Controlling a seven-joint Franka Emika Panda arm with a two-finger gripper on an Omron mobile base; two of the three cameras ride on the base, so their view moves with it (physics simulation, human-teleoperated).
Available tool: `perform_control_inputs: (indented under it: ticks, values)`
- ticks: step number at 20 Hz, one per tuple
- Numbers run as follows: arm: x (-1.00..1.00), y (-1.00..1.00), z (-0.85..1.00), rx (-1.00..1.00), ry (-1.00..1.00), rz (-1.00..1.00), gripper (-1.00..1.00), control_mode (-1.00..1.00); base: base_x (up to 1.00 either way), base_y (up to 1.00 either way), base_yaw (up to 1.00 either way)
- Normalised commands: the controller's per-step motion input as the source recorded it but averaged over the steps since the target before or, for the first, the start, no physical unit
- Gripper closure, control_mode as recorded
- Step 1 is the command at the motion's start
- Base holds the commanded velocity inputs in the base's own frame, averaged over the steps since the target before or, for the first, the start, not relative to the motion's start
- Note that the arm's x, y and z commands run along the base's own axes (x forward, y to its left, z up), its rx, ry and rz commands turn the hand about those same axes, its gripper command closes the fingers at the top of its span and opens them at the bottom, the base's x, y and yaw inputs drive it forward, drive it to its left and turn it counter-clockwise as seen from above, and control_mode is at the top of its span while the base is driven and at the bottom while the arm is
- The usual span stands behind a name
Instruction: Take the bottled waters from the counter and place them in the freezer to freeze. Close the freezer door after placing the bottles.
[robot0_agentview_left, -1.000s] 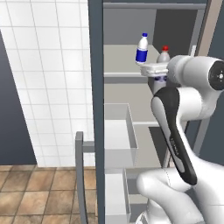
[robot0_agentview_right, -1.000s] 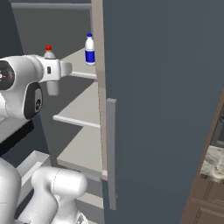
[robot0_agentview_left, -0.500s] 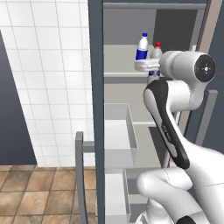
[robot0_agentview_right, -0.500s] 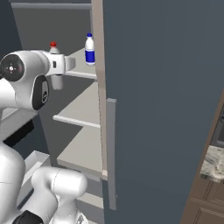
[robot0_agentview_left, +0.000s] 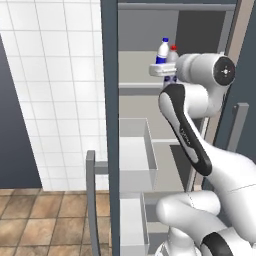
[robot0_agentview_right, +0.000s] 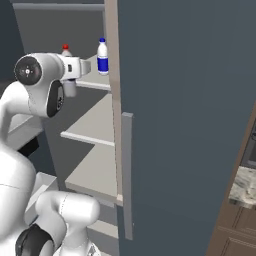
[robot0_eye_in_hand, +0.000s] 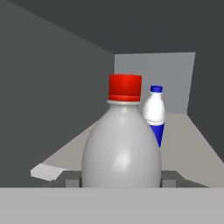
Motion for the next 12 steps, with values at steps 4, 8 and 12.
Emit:
perform_control_inputs:
  ticks: [4,8,12]
  values:
    - [0.24,0.06,0.0,-0.02,0.0,0.09,1.0,-1.0,0.0,0.0,0.0]
    - [0.17,0.05,0.0,0.0,0.0,0.07,1.0,-1.0,0.0,0.0,0.0]
    - [0.11,0.0,0.0,0.0,0.0,0.06,1.0,-1.0,0.0,0.0,0.0]
